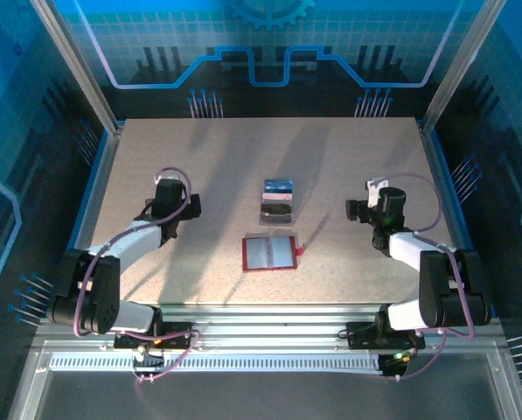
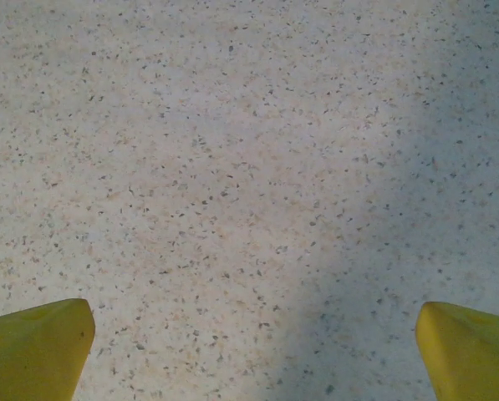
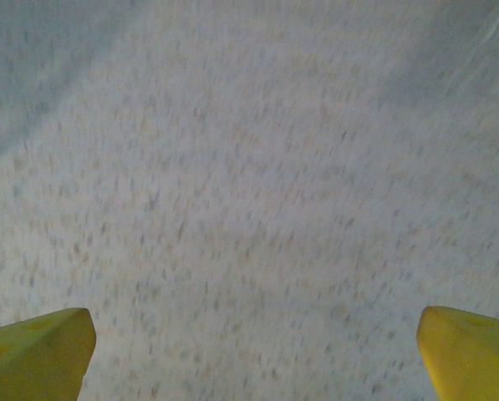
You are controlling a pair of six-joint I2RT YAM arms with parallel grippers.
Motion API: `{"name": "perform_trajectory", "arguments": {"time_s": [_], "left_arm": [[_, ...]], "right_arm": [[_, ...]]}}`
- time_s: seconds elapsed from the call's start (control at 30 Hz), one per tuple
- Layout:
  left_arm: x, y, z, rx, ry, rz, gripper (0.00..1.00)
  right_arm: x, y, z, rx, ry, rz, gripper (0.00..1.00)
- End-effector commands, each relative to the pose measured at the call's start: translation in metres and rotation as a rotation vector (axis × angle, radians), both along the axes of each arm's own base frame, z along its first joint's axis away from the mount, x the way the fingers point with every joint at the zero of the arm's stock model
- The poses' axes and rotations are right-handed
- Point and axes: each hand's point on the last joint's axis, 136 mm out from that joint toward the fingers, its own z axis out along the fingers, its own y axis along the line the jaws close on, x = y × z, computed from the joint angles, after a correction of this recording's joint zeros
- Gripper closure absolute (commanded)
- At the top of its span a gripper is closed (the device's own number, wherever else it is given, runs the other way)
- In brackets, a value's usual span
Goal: Take the credit cards out of the card holder
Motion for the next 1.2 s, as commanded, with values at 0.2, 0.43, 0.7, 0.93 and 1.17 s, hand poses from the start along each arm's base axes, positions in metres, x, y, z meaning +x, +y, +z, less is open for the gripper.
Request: {"name": "perform_trajectory", "arguments": {"time_s": [0.2,0.43,0.7,0.93,1.17], "left_arm": [[0.025,0.002,0.034,0.029,-0.379,-0.124,0.01],[0.025,0.003,0.011,-0.055,-0.395,-0.171,0.01],[0.030,0.000,0.010,-0.051,-0.377,-0.189,0.01],[0.030,-0.003,0.010,-0.051,-0.377,-0.203,0.01],[0.030,-0.003,0.011,-0.052,-0.380,-0.205,0.01]], "right_arm": [[-0.014,0.009,0.032,0.082,-0.387,-0.019,0.00],[0.011,0.024,0.013,0.071,-0.269,0.059,0.00],[0.018,0.039,0.010,0.036,-0.220,0.117,0.00],[0.018,0.040,0.011,0.034,-0.223,0.122,0.00],[0.017,0.040,0.010,0.032,-0.220,0.125,0.00]]}}
